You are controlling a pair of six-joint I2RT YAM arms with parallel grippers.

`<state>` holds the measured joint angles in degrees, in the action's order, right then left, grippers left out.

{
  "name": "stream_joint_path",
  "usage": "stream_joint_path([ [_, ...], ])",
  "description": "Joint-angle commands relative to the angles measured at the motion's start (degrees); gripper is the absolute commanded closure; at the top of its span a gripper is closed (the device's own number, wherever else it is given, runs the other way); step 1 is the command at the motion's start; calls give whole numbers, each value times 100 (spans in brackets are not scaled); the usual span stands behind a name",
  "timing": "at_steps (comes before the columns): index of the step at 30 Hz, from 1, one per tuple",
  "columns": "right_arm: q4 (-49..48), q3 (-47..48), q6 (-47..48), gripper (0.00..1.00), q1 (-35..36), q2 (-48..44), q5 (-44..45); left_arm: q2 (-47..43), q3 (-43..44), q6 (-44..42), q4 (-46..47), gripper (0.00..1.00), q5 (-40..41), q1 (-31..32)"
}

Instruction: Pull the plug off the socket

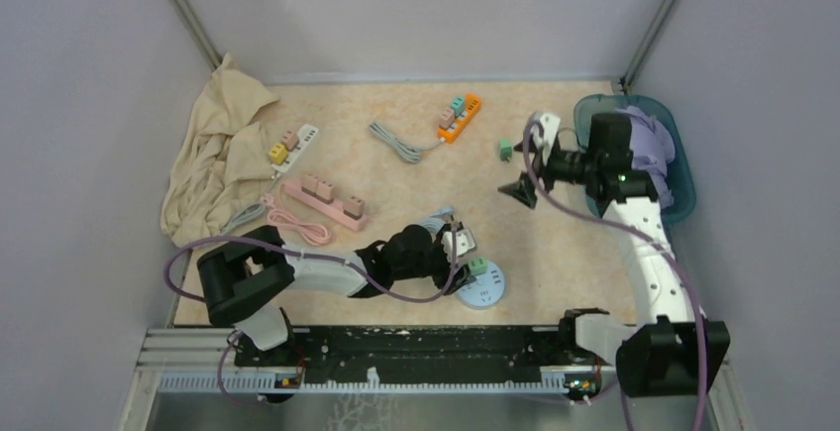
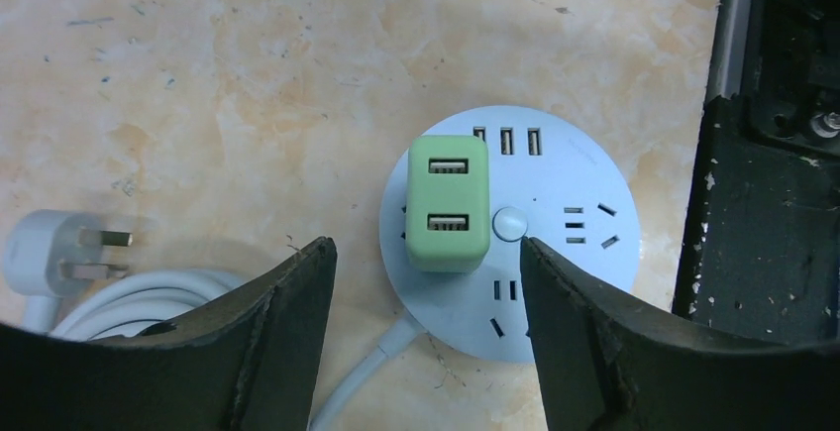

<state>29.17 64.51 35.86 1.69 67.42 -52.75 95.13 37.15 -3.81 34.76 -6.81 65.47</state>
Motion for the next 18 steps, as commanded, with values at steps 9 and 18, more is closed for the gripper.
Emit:
stream_joint_path([
  [9, 2785, -1723, 5235, 2, 727, -882, -1119, -1416, -777, -112, 325, 32, 224, -26],
  [18, 1676, -2494, 4538, 14, 1715, -695, -110, -1984, -1640, 720, 973, 35, 339, -37],
])
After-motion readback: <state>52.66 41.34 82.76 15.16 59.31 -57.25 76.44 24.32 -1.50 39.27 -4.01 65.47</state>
